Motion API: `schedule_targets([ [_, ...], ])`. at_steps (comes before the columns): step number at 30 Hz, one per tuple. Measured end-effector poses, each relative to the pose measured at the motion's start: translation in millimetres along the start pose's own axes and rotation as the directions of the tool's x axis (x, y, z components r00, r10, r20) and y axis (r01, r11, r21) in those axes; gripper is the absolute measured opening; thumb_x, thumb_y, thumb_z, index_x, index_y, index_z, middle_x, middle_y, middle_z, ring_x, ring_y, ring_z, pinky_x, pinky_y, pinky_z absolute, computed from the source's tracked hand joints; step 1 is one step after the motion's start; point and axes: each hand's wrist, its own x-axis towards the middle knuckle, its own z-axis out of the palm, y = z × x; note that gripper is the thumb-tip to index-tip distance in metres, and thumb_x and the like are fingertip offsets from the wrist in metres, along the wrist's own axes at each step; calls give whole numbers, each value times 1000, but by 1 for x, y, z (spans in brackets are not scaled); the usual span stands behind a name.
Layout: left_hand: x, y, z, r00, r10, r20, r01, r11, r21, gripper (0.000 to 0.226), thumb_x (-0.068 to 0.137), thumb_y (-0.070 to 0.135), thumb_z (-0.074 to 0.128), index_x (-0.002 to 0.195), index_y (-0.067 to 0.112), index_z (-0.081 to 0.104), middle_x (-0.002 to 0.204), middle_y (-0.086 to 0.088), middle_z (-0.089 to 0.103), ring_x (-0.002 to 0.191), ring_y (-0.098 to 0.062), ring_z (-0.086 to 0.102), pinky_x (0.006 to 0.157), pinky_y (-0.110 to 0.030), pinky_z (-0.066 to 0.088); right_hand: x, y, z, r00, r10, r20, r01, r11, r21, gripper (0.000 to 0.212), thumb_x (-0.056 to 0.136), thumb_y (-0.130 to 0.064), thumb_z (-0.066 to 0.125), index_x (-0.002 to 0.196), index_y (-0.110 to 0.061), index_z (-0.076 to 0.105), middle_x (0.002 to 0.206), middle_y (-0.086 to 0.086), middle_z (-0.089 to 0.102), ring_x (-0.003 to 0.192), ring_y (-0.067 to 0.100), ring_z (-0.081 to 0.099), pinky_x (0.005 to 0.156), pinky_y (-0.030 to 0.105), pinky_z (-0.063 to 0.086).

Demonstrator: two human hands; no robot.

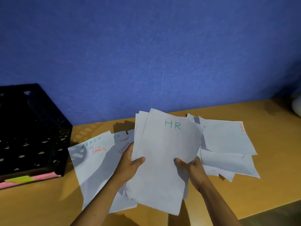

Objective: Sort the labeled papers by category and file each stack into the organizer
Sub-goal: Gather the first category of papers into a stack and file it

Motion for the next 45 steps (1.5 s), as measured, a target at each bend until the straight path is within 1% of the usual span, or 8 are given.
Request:
schedule_targets([
  [3,3,9,-3,998,-56,-26,52,993,-109,67,86,8,69,141,29,37,141,6,48,133,-15,42,107,-30,37,-3,-17,17,983,-112,-147,94,988,-122,32,72,-22,84,101,-25,71,99,-4,78,94,19,72,68,25,59],
  [7,1,21,-9,977,68,-204,-65,998,21,61,88,14,69,141,20,40,130,10,47,119,-4,42,88,2,31,-14,-38,40,926,-326,-188,286,934,-214,17,78,-24,75,90,-35,71,90,-12,75,87,12,70,66,23,58],
  [14,-13,11,-10,963,83,-256,-100,994,-54,66,81,4,75,138,-1,41,128,-5,49,118,-14,44,79,12,27,-28,-21,69,891,-401,-213,361,910,-203,41,86,-18,72,125,-17,59,112,2,71,106,18,68,82,36,59],
  [19,-10,-10,-11,982,-120,-146,85,971,-225,63,83,2,71,136,17,39,127,-1,52,117,-16,51,69,7,39,-28,2,76,927,-269,-262,250,963,-103,51,80,-1,75,124,-20,58,111,6,70,103,25,68,82,47,60],
  [24,-9,-9,-5,976,-145,-163,101,962,-254,63,81,4,73,135,16,42,118,2,52,102,-8,51,64,8,37,-23,4,86,922,-222,-317,206,975,-82,47,67,-9,71,107,-34,63,96,-3,71,92,18,70,72,36,62],
  [30,-5,-5,-4,963,-181,-199,108,937,-331,57,81,-1,71,126,22,46,111,4,57,93,-2,57,61,3,43,-16,7,66,941,-217,-258,195,975,-106,44,75,3,72,105,-27,64,91,-8,73,88,15,70,64,27,60],
  [38,-3,17,-6,936,-82,-343,-21,958,-285,59,80,-3,72,131,10,47,115,-1,57,101,-11,57,69,5,40,-7,-7,61,940,-296,-172,267,948,-172,28,85,-19,73,107,-35,64,97,-11,73,94,12,70,72,27,61],
  [45,-2,19,-16,930,102,-354,-213,933,-292,72,78,2,74,129,39,39,116,2,62,109,-6,60,80,-13,51,0,-25,56,935,-350,-53,331,918,-219,53,83,-5,76,107,-49,63,103,-23,70,97,3,67,72,18,57],
])
